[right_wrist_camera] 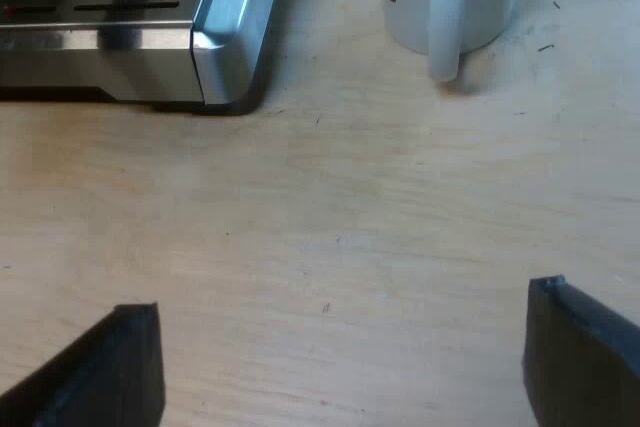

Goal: Pour the beans into the coffee machine

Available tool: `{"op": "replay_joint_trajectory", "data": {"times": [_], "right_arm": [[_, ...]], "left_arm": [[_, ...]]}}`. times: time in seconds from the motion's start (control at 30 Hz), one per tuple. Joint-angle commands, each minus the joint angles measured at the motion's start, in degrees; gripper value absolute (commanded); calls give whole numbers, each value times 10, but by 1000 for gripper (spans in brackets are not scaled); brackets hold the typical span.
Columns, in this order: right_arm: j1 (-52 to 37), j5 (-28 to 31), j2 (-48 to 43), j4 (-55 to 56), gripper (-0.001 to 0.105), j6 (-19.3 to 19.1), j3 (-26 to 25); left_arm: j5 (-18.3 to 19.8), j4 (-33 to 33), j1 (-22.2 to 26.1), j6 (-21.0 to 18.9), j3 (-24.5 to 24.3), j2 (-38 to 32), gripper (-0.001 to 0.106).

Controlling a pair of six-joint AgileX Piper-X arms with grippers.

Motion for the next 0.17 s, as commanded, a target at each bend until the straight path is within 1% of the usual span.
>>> {"op": "replay_joint_trajectory", "data": {"times": [0.03, 0.17], "right_arm": [[-3, -5, -27, -3, 79, -3, -4], [-3, -5, -27, -3, 79, -3, -4]], "left_arm": [[-1, -6, -3, -1, -1, -2, 90], [-1, -6, -3, -1, -1, -2, 90]]}}
